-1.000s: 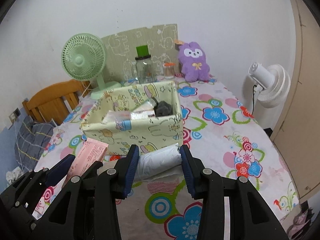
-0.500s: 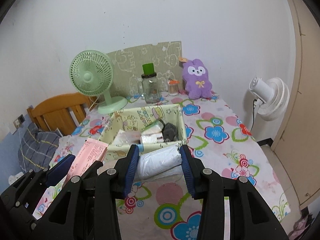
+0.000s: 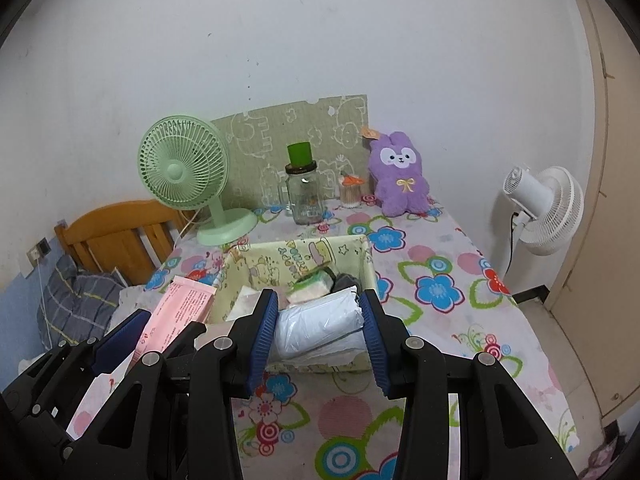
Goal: Organize soft objects
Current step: 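Lift the pink packet with the left tool while the right tool lifts the white roll toward the box, then lower the pink packet into the box with the left tool while the right tool lowers the white roll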
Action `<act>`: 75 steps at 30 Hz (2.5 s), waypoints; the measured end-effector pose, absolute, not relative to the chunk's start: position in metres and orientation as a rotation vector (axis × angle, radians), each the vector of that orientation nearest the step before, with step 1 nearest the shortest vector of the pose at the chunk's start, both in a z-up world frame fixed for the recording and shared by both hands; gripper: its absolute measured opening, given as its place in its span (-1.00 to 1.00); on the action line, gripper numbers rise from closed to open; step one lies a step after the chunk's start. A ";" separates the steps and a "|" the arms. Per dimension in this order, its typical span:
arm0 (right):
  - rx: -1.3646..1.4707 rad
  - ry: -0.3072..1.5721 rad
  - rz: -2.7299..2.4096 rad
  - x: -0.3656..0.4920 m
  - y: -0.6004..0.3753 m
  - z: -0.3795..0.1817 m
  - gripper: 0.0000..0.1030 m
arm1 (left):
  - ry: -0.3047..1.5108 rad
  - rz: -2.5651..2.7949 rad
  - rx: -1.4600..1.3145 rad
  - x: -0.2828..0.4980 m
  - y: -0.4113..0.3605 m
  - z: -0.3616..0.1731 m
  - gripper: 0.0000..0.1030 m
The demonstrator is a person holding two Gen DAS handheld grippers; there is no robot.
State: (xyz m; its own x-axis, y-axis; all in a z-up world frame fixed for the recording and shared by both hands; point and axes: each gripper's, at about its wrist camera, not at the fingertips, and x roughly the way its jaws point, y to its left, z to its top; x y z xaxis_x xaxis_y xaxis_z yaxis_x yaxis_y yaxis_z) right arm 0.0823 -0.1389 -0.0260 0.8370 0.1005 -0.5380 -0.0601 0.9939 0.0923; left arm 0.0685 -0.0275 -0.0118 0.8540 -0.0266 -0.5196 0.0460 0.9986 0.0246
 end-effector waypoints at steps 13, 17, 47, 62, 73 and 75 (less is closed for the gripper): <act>0.062 0.570 0.085 0.118 -0.134 -0.024 -0.12 | 0.542 -0.039 0.024 0.102 -0.024 -0.010 -0.21; 0.061 0.573 0.085 0.129 -0.133 -0.026 -0.12 | 0.544 -0.038 0.023 0.112 -0.023 -0.012 -0.21; 0.056 0.648 0.105 0.219 -0.131 -0.064 -0.12 | 0.633 -0.006 -0.018 0.199 -0.017 -0.050 -0.21; 0.043 0.688 0.087 0.242 -0.131 -0.084 -0.12 | 0.686 0.006 -0.006 0.217 -0.016 -0.074 0.28; 0.015 0.683 0.156 0.243 -0.114 -0.084 -0.12 | 0.705 0.022 0.082 0.207 -0.013 -0.072 0.56; 0.008 0.691 0.172 0.241 -0.109 -0.087 -0.12 | 0.702 0.019 0.072 0.206 -0.012 -0.071 0.59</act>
